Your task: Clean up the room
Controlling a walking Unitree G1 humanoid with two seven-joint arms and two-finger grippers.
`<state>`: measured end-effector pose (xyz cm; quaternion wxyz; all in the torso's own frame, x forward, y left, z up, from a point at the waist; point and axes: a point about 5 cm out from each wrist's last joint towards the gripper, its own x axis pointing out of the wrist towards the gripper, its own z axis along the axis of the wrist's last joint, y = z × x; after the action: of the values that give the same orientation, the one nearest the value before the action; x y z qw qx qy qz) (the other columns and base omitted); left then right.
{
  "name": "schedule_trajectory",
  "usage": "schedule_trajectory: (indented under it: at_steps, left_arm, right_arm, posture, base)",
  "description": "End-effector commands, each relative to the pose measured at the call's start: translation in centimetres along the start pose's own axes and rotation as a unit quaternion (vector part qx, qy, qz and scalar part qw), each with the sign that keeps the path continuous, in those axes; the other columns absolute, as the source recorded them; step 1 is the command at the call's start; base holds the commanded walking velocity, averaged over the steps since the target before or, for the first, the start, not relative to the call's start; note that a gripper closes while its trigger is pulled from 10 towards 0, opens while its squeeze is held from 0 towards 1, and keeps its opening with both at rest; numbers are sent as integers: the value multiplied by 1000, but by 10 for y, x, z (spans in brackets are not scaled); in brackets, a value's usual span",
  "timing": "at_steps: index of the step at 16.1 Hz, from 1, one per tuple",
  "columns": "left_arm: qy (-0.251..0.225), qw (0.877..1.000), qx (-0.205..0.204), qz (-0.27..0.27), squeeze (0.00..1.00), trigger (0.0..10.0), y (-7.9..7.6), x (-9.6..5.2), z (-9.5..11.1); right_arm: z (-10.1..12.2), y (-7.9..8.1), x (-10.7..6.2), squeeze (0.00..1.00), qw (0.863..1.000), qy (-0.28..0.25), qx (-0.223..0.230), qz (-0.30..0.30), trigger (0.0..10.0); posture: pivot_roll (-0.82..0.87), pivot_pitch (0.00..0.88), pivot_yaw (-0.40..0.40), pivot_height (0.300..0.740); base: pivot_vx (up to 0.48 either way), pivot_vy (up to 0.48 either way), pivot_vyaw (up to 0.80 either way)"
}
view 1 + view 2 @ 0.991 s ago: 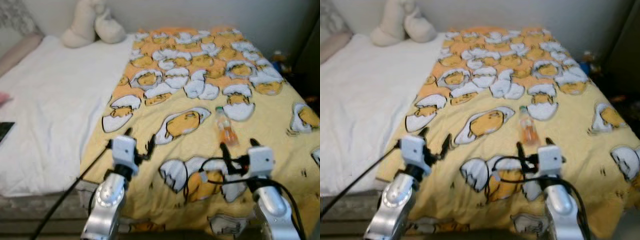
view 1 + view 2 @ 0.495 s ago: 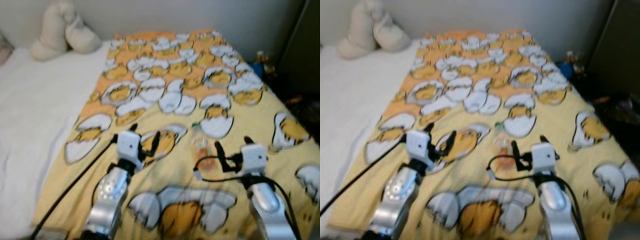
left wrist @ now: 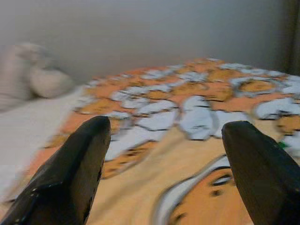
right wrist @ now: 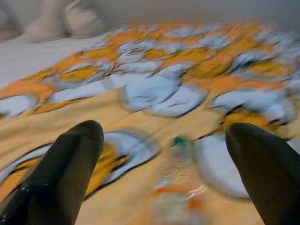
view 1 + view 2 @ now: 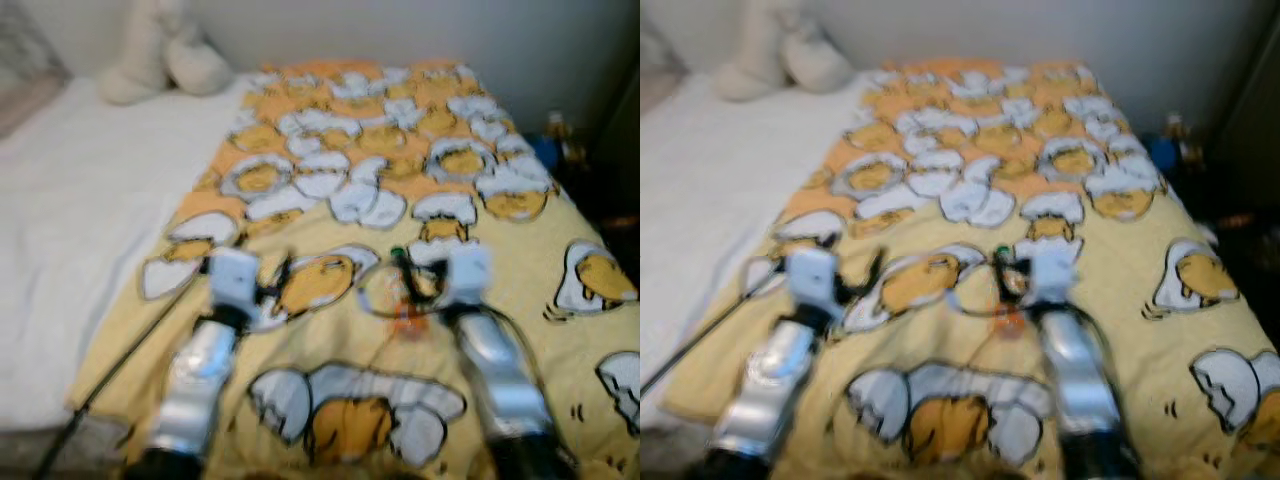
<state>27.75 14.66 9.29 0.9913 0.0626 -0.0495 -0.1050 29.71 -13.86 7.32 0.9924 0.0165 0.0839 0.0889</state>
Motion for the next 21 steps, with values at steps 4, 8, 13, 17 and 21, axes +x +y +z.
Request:
schedule_trajectory:
  at_steps: [4,8,13,17,21]
  left_arm:
    - [-9,999,27,21,0,10000,19,7,10]
    - [-8,998,46,31,0,10000,28,-3,11]
    - [5,999,35,-1,0,10000,18,-15,9]
    - [-13,981,83,-175,0,10000,-27,-9,34]
    - [-53,980,70,-180,0,10000,-27,2,63]
  right_arm:
    - [-21,-14,19,0,993,84,5,-81,10000]
    - [20,-30,42,0,987,1,-48,-154,10000]
    - [17,-55,45,0,974,25,-30,-224,10000]
    - [-13,-52,41,0,972,122,22,-200,10000]
    - [-22,-44,42,0,971,164,27,-172,10000]
  posture:
    - [-107,0,94,736]
    - [-55,8,83,736]
    - [-20,24,76,736]
    - [18,60,86,736]
    - [23,75,88,736]
  base:
    - [0,0,0]
    - [0,0,0]
    - [0,0,0]
    - [0,0,0]
    - [0,0,0]
